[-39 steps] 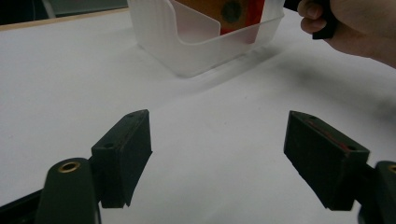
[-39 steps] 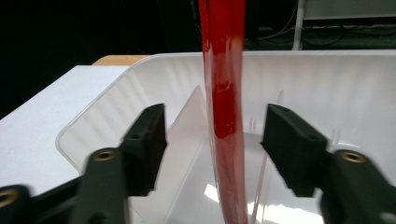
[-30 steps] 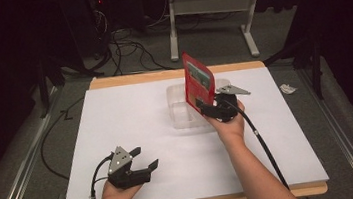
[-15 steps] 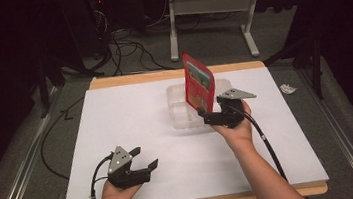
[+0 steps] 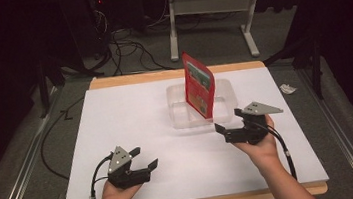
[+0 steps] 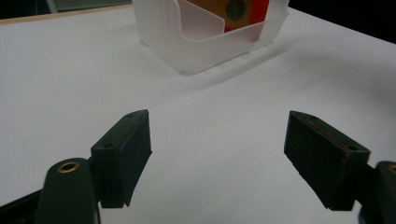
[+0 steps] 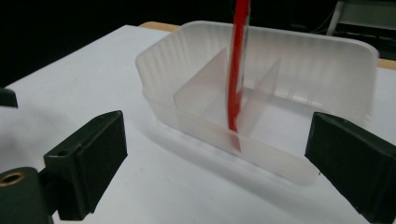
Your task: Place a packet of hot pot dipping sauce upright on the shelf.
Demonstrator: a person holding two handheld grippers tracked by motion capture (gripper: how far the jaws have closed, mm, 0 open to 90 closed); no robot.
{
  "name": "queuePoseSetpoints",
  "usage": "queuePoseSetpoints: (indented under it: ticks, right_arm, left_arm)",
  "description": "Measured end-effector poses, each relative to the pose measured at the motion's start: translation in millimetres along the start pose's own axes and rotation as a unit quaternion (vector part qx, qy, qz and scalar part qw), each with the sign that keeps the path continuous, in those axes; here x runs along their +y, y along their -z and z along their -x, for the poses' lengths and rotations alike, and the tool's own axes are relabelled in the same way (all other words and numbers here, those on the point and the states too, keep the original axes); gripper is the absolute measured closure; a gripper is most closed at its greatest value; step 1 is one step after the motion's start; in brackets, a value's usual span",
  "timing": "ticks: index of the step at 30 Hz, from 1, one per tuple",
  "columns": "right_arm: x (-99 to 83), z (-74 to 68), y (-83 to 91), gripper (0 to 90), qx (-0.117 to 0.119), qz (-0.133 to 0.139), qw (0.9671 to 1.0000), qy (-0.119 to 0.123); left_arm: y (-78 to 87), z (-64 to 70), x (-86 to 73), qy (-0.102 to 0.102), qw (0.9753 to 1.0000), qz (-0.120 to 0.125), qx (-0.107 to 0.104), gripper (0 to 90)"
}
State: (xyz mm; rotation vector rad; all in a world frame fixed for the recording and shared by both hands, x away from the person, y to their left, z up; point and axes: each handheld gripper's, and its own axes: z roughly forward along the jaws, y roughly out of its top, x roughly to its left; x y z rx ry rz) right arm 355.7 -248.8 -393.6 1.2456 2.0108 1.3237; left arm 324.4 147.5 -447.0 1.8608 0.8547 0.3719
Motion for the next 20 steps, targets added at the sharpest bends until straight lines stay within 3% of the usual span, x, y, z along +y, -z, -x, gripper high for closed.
queuePoseSetpoints:
  ticks: [6, 8, 9, 11, 13, 20]
  right_arm:
    - [-30.1, 9.3, 38.7, 5.8, -0.006, -0.006, 0.9999, 0.009]
    - [-50.9, 16.7, 59.4, 6.1, -0.023, -0.01, 0.9996, 0.014]
    - [-50.9, 16.7, 59.4, 6.1, -0.023, -0.01, 0.9996, 0.014]
    - [-68.7, 20.8, 69.8, 7.5, -0.037, -0.007, 0.9992, 0.015]
    - [-80.9, 23.2, 72.3, 8.8, -0.035, -0.021, 0.9991, 0.008]
    - [-79.0, 28.6, 69.6, 9.0, -0.028, -0.017, 0.9994, 0.003]
  left_arm:
    - [0.0, 1.6, -1.1, 0.002, 1.0, -0.002, 0.002, 23.4]
    - [-0.5, 2.2, -1.9, 0.002, 1.0, -0.005, 0.002, 23.4]
    - [-0.6, 2.3, -2.4, 0.0, 1.0, -0.008, 0.002, 23.4]
    - [-1.9, 2.9, -2.9, 0.001, 0.9999, -0.012, 0.004, 23.5]
    - [-3.5, 4.0, -2.3, 0.004, 0.9999, -0.011, 0.004, 23.5]
    - [-11.9, 11.3, -2.6, -0.003, 0.9997, -0.024, 0.004, 23.6]
